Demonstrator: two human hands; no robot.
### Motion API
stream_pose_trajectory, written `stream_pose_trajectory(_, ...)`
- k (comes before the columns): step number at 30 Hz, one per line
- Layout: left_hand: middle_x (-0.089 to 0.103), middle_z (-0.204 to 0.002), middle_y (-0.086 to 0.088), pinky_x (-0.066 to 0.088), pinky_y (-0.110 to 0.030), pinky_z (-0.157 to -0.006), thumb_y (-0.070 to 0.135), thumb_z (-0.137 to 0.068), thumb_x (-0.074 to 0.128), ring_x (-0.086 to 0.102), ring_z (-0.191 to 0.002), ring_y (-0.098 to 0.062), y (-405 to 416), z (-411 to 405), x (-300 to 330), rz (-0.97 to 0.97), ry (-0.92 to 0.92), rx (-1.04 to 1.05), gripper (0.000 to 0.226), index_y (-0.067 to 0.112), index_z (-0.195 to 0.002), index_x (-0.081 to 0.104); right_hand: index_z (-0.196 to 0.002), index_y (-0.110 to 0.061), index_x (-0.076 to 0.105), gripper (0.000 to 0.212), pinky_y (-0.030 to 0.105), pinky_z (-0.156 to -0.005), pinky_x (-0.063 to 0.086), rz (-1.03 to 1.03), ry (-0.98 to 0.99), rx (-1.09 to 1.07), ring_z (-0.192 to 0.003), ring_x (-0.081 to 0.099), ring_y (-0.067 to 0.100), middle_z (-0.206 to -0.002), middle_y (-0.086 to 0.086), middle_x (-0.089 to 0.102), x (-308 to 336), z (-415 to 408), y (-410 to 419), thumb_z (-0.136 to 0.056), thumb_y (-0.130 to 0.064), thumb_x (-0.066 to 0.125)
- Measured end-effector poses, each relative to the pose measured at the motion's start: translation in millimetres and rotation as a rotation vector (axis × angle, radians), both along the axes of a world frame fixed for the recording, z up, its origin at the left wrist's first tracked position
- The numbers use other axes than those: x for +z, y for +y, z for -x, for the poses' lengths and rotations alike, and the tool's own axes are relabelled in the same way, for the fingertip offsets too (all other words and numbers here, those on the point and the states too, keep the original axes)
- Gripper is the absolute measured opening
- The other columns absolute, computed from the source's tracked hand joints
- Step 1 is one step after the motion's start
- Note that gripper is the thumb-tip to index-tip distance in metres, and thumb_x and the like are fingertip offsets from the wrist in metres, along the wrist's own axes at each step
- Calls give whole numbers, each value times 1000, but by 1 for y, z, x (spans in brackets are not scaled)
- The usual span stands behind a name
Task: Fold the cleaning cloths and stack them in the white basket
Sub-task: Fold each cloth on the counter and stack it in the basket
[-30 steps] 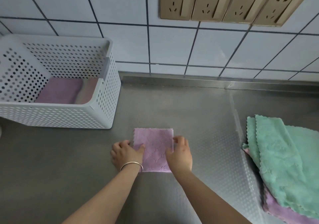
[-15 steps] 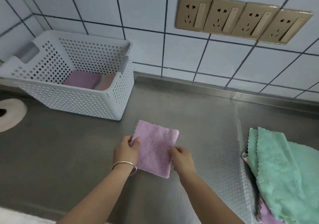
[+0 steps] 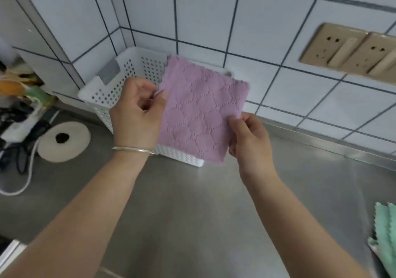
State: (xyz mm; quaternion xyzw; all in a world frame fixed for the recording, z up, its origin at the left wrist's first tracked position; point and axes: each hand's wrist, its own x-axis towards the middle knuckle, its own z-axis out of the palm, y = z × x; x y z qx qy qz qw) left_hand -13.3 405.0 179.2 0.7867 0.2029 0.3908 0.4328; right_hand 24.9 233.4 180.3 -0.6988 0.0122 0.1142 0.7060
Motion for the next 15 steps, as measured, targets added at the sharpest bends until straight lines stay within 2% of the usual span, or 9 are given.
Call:
stream_pose_trajectory(1,56,-72,24,42,-5,-66,22,-83,66,55,-62,10,23,-10,5,-29,23,-3,19,28,-84,49,-69,-20,47,22,18,-46,31,12,1,3,-39,36,4,-46,-11,43,4,-11,21,-89,-15,54)
stream_pose_trajectory(3,58,-70,19,41,-12,-65,20,-84,65,55,-63,3,60,-31,10,-88,121,-52,15,25,-88,51,-73,-18,50,17,20,-49,33,67,-2,4,-41,39,6,-51,-8,46,10,-33,53,-89,-19,55)
stream_pose_trajectory(6,60,-82,7,36,-16,-69,16,-87,58,55,-78,-10,116,-69,9,-212,340,-122,7,20,-93,57,-82,-10,56,14,28,-59,37,169,-4,23,-55,46,14,-61,0,50,2,-75,102,-89,-21,54)
stream_pose_trajectory(8,62,-84,2,44,-24,-73,13,-88,54,58,-82,-18,145,-94,-7,-311,462,-140,8,20,-90,59,-77,-2,56,21,30,-59,37,291,6,60,-63,49,19,-64,6,51,-14,-102,130,-89,-18,53)
stream_pose_trajectory(10,67,-84,-4,51,-35,-72,11,-88,50,60,-82,-29,168,-120,-28,-435,591,-123,16,22,-85,61,-72,-6,58,20,29,-54,37,396,58,133,-68,54,21,-66,8,55,-35,-124,152,-88,-15,52)
stream_pose_trajectory(12,69,-91,-6,47,-31,-69,7,-89,45,60,-82,-29,187,-140,-48,-497,742,-163,24,23,-86,64,-88,1,66,19,26,-52,39,466,141,183,-71,57,21,-77,13,61,-55,-144,171,-88,-12,51)
stream_pose_trajectory(13,69,-97,-5,46,-29,-72,4,-90,43,59,-85,-26,197,-150,-58,-487,809,-212,28,21,-89,65,-95,3,67,21,26,-53,41,499,179,205,-73,57,21,-81,15,63,-65,-155,180,-88,-10,52)
stream_pose_trajectory(15,66,-109,-4,44,-27,-85,1,-90,43,58,-94,-22,208,-169,-77,-477,986,-277,30,18,-96,67,-90,-3,64,13,27,-57,42,613,243,278,-68,54,20,-83,15,61,-83,-168,196,-88,-10,52)
